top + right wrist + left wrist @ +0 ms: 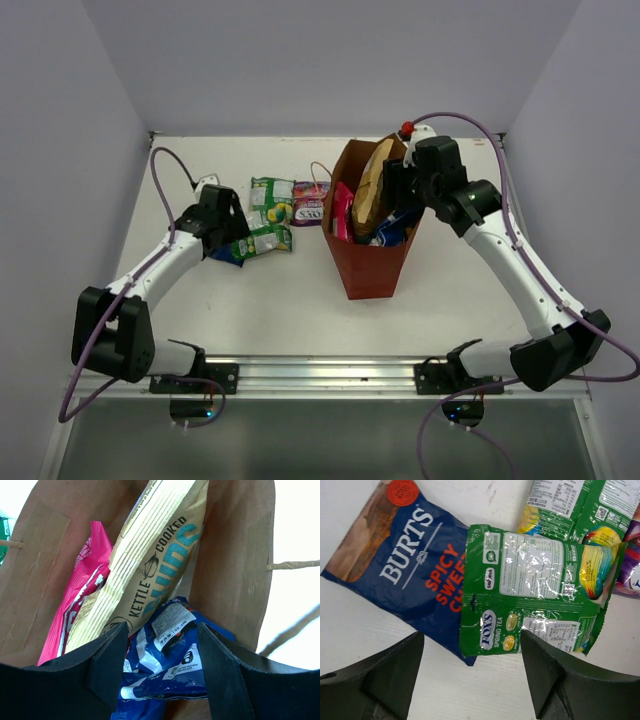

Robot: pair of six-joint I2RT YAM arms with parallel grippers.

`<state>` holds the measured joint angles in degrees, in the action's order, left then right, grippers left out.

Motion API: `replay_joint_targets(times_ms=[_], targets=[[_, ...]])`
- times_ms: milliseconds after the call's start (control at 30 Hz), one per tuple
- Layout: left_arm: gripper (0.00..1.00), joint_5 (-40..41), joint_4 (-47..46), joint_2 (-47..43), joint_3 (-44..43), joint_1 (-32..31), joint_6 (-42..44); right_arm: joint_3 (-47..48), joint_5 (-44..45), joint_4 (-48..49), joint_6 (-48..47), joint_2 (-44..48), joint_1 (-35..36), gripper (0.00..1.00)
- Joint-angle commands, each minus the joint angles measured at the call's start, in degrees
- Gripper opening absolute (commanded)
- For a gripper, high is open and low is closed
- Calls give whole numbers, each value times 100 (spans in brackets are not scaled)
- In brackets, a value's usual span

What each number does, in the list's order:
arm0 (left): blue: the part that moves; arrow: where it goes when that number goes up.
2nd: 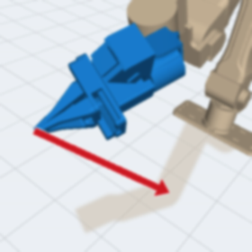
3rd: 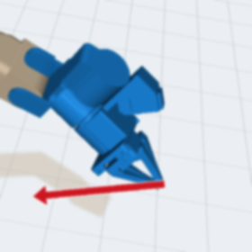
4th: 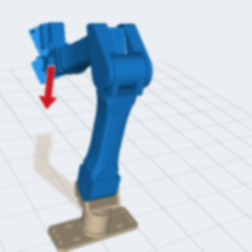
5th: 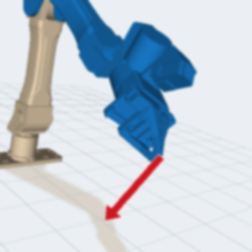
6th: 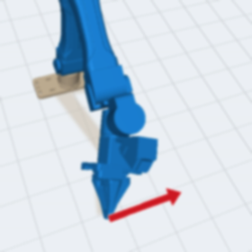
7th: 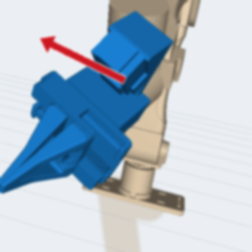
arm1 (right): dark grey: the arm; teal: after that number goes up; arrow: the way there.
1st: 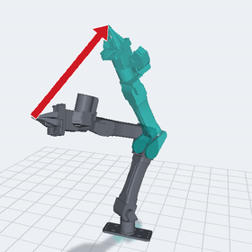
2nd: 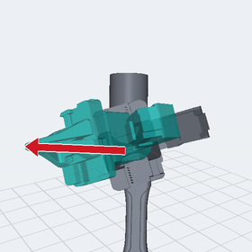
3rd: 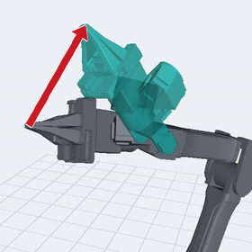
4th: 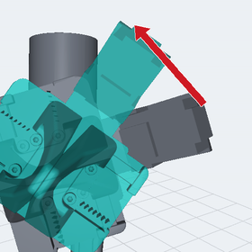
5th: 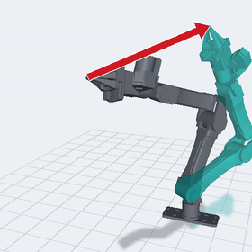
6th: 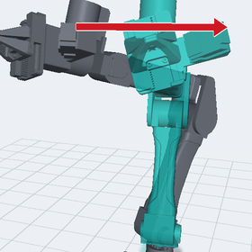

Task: Place the snacks into the paper bag
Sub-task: Pick up the snack from the center of the board.

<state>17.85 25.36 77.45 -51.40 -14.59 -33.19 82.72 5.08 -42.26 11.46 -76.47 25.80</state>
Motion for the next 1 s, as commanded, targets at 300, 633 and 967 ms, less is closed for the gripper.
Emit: replay_joint_targets(times_ms=[300, 633, 967], targets=[[81, -923, -797, 1597, -634, 140, 15, -72, -280, 218, -30, 238, -14, 62], [73, -1741, -1025, 1633, -485, -17, -337, -80, -280, 236, -56, 237, -23, 62], [54, -1749, -1007, 1527, -679, -229, -390, -36, -245, 209, -39, 220, -23, 62]])
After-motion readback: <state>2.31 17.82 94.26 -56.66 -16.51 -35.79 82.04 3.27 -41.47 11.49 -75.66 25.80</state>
